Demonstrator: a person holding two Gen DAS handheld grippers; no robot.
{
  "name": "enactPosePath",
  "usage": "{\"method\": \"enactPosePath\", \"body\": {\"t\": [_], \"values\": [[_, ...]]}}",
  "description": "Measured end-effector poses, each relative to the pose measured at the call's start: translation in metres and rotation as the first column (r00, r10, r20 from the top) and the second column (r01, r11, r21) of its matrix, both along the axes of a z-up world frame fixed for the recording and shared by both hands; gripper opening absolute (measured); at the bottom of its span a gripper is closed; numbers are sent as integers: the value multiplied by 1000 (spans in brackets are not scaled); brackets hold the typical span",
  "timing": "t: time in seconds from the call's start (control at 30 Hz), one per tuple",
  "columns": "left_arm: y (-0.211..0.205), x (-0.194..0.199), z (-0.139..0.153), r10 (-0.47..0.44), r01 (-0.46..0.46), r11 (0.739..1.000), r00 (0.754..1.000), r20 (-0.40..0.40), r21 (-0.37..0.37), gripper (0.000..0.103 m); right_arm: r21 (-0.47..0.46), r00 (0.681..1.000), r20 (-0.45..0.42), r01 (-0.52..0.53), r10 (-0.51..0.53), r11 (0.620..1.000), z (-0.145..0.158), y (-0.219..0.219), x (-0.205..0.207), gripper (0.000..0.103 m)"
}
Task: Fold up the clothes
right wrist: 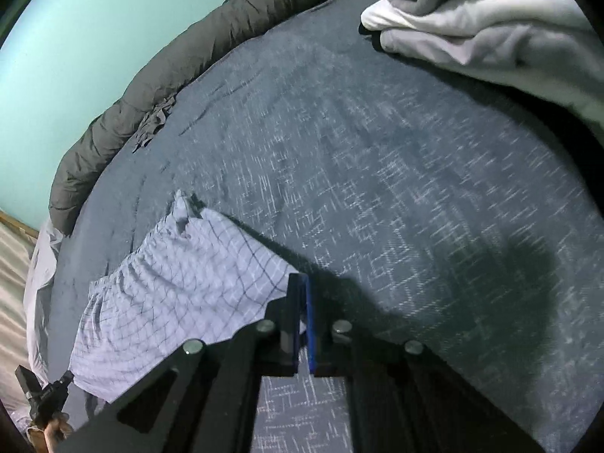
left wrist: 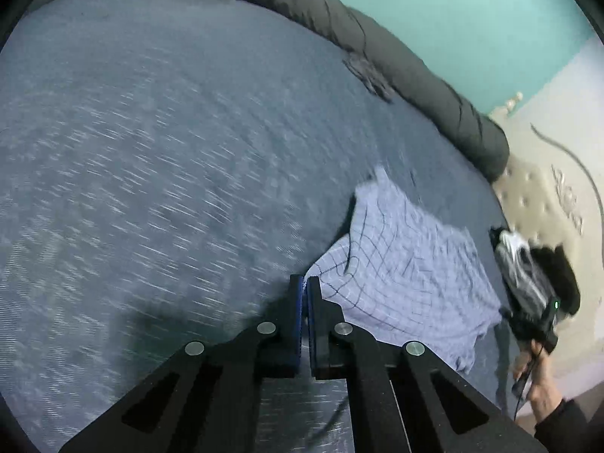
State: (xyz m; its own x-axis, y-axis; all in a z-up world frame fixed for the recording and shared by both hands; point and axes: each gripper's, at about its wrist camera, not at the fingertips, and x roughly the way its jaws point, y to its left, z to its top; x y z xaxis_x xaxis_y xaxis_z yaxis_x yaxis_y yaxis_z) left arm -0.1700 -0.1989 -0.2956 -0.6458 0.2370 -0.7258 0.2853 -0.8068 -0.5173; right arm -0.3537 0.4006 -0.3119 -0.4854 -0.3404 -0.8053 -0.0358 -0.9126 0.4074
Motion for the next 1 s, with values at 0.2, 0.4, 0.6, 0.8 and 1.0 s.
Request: {"method": "enactPosePath", "body": {"t": [0.2,0.4,0.6,0.8,1.0], "values": [[-12,1,-29,27,-33,996,997,73,81,2,-2,998,54,19,-19,1000,-19,0,-3,2],[-9,-11,-49,26,-41,994,988,150,98,4,-29,998,68,9,-7,1000,-25,3,-5,4],[-7,-24,-34,71,-78,996,987,142,44,44,26,1000,-3,-8,8,1000,0,4,-6,30],[4,-59,-14,66,-67,998,994,88,8,52,29,991,-49,-124,125,992,12,-33,-33,30],[34,-116,-5,-39,39,999,997,59,-8,52,37,970,-68,-230,232,972,6,-89,-68,30]]}}
